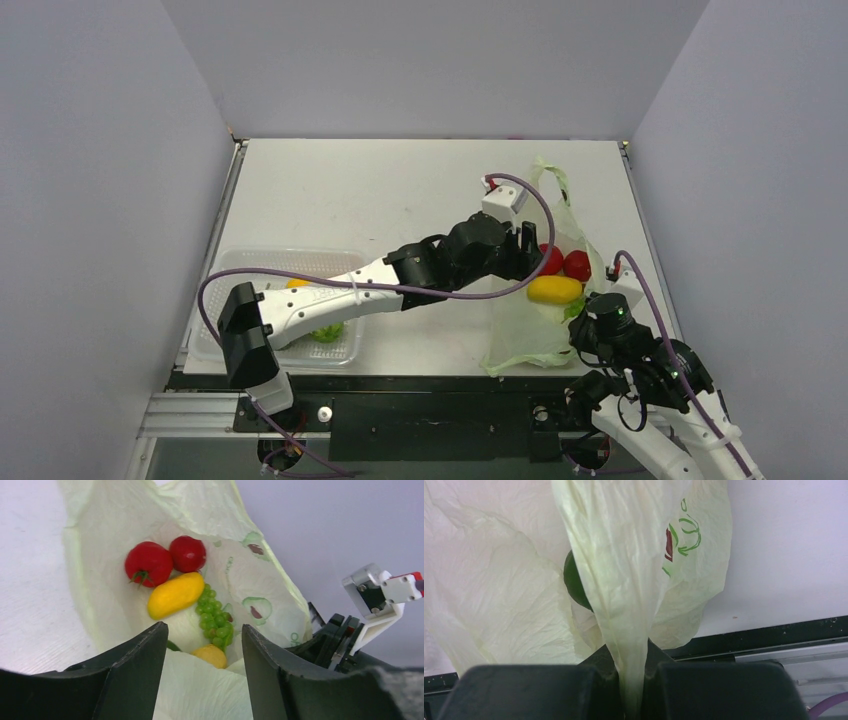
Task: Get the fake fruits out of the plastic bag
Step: Take out the fake fruit from the plastic bag.
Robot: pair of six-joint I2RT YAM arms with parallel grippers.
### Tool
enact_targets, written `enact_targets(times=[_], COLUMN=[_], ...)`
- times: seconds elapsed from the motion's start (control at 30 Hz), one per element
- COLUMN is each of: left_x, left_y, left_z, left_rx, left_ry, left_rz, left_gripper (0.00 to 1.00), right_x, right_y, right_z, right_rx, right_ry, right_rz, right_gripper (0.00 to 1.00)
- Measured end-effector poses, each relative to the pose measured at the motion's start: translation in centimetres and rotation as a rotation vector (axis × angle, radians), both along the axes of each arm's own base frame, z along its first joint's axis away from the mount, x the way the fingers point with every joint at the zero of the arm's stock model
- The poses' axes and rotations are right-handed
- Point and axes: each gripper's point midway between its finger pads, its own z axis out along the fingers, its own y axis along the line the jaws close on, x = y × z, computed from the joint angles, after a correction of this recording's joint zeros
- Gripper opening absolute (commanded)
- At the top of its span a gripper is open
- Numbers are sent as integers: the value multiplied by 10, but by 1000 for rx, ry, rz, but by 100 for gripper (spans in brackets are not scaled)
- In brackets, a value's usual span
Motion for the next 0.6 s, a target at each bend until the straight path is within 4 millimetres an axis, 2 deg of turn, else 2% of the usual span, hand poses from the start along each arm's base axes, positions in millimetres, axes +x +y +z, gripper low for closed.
enact_targets(times=[0.07,0.1,0.17,0.27,0.37,0.5,0.6], left_x=[-5,-7,-8,-4,2,18,36], left_y=[-12,-21,-38,-66,-80,-80,-75], left_z=[-6,-10,-24,-62,-110,-158,-179], left_rx=[-11,-18,-15,25,99,177,209], left_ry=[16,24,44,73,103,124,118], left_rz=[-47,-72,-109,-143,-140,-97,-46], left_gripper=[43,35,30,28,28,39,54], right_x=[0,0,0,-1,-1,0,0], right_y=[0,0,0,-1,-1,-1,0], right_z=[0,0,1,2,2,2,2], right_rx=[-2,-1,2,8,8,9,11], right_ry=[-1,-2,-7,-16,-17,-18,-20], right_rz=[0,0,0,0,0,1,1], right_gripper=[0,0,0,0,0,0,0])
